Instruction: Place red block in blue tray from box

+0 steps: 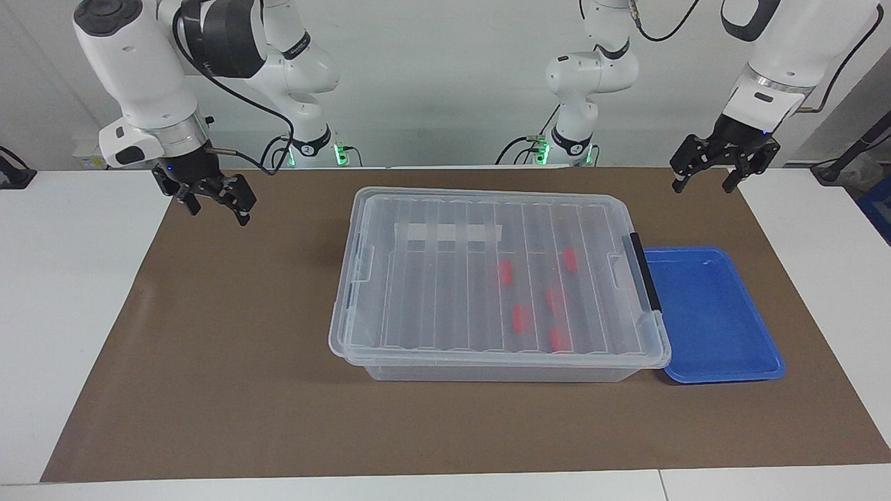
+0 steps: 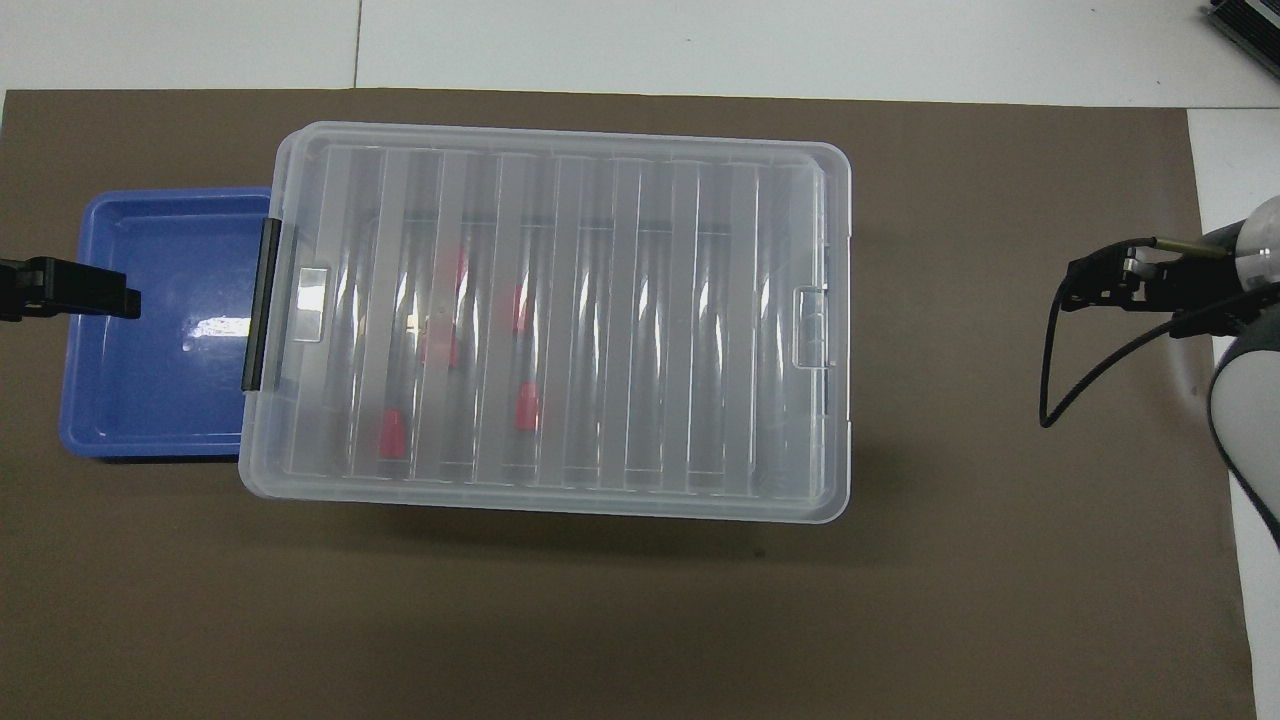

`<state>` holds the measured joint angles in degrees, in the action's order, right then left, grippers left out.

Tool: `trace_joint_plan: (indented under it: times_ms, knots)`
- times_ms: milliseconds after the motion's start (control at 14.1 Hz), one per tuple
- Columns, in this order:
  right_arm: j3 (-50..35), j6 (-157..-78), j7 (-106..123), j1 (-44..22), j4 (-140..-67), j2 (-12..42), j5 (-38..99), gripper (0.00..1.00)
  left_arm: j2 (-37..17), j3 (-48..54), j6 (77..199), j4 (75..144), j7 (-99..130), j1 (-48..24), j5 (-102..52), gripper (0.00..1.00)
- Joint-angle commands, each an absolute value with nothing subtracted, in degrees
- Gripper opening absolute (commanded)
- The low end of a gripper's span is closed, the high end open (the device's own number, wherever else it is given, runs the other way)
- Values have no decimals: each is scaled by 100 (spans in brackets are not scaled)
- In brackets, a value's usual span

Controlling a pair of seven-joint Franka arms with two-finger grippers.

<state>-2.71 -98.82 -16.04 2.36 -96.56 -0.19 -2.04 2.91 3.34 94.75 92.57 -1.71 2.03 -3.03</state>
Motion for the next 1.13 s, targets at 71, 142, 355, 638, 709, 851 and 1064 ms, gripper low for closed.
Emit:
trace_joint_plan:
  times_ms: [71, 142, 355, 638, 709, 851, 1064]
  knots:
    - [-290, -9774, -1547, 237, -9571, 26, -264, 100, 448, 352, 9510, 9431, -141, 264, -325, 100]
    - [-290, -9756, -1547, 237, -9571, 26, -255, 100, 448, 352, 9510, 9439, -141, 264, -325, 100]
    - [-281, -9756, -1556, 298, -9571, 18, -246, 100, 448, 352, 9510, 9431, -141, 264, -325, 100]
    - [-290, -9861, -1643, 229, -9685, -17, -246, 100, 448, 352, 9510, 9431, -141, 264, -325, 100]
    - [-299, -10009, -1739, 142, -9773, -26, -246, 100, 448, 352, 9510, 9431, -141, 264, -325, 100]
    - [-299, -10256, -2125, -26, -9870, -9, -255, 100, 448, 352, 9510, 9431, -141, 264, -325, 100]
    - [-316, -10765, -2635, -351, -10010, 149, -272, 100, 448, 352, 9510, 9431, -141, 264, -325, 100]
